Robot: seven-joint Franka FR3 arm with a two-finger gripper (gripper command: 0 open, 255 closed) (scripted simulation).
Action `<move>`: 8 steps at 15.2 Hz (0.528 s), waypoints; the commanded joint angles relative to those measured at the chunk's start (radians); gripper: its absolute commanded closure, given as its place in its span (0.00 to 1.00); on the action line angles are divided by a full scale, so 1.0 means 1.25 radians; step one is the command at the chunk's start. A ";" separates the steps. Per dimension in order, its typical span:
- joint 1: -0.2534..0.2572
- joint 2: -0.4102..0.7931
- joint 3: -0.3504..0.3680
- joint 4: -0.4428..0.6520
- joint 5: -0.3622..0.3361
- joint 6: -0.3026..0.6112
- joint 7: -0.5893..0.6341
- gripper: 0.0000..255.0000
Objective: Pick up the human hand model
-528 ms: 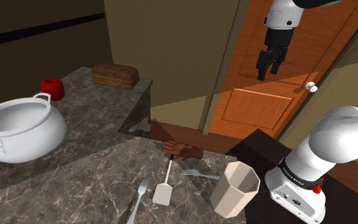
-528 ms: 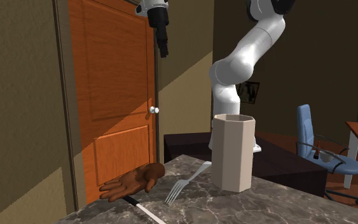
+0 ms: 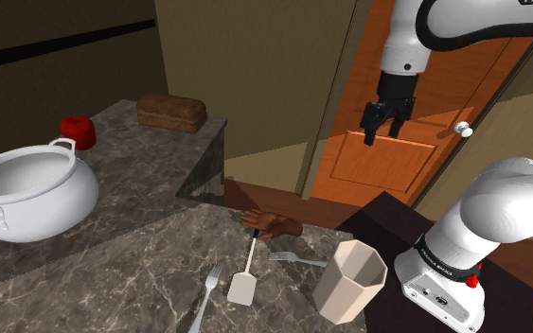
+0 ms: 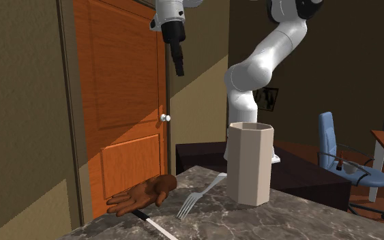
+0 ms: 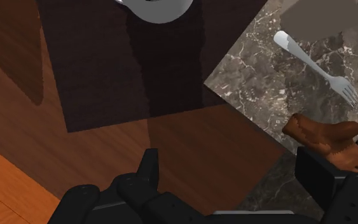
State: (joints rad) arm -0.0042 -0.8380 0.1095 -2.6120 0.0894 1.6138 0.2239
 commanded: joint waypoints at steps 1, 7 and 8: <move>0.005 0.000 0.029 -0.040 0.042 0.045 0.056 0.00; 0.031 0.044 0.126 -0.124 0.170 0.196 0.208 0.00; 0.037 0.059 0.143 -0.133 0.191 0.226 0.232 0.00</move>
State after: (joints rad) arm 0.0361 -0.7857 0.2659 -2.7637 0.2994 1.8518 0.4816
